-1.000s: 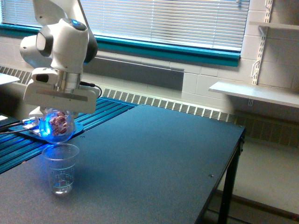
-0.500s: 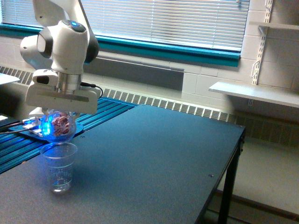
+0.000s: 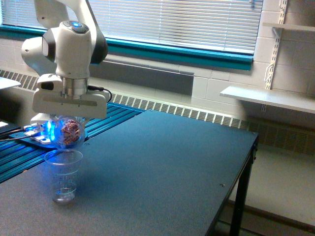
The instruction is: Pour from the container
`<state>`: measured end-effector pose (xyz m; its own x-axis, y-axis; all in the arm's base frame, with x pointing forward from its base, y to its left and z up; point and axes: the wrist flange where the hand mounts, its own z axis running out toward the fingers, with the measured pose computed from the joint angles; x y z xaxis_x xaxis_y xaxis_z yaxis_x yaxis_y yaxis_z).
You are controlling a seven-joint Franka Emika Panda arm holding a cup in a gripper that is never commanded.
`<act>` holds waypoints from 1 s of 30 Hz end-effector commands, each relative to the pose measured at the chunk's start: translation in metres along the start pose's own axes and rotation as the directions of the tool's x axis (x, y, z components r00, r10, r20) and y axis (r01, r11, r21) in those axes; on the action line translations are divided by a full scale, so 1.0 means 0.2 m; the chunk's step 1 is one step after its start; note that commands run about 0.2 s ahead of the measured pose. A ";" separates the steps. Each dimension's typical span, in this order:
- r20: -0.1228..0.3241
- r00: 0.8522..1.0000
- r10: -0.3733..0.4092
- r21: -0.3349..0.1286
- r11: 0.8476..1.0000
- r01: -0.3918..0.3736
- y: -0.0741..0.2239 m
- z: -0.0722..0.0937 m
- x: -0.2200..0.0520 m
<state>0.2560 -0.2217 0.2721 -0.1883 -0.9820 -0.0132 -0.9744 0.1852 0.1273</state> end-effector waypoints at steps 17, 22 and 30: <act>0.072 0.996 0.058 -0.015 0.998 -0.057 0.06 0.00 0.12; 0.086 0.994 0.071 -0.011 0.997 -0.070 0.06 -0.01 0.13; 0.115 0.990 0.078 -0.007 0.997 -0.077 0.04 0.00 0.13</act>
<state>0.2415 -0.2452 0.2750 -0.2894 -0.9522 -0.0976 -0.9525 0.2765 0.1276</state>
